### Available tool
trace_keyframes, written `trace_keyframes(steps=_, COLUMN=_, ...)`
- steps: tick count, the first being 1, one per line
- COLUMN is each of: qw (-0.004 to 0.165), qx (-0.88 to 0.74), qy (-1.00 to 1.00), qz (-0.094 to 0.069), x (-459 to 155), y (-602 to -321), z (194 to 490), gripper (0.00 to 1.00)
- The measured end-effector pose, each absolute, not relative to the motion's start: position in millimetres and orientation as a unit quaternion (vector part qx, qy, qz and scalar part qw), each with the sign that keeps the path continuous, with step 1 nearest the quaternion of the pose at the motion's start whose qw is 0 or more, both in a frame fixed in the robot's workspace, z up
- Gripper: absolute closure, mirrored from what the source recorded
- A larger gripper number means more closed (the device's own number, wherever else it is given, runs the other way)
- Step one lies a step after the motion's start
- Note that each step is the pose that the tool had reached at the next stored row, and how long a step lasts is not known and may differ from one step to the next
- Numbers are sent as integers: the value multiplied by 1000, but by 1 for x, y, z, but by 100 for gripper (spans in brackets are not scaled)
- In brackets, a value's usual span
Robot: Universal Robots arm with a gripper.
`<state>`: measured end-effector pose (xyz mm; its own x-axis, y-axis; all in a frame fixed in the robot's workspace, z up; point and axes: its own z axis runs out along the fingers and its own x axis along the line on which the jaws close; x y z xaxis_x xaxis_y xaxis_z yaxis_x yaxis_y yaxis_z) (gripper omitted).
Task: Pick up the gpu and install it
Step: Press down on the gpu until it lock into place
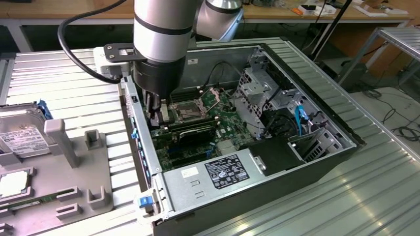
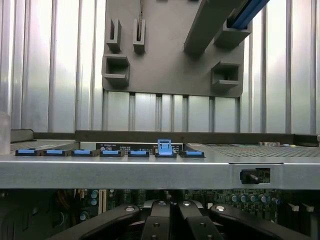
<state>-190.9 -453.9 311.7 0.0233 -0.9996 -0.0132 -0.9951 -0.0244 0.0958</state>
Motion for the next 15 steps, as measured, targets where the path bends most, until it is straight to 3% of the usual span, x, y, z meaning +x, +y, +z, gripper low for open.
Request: trace_keyframes(steps=15, qw=30, qx=715, qy=-698, qz=-38, x=-193, y=-454, z=312, gripper=89)
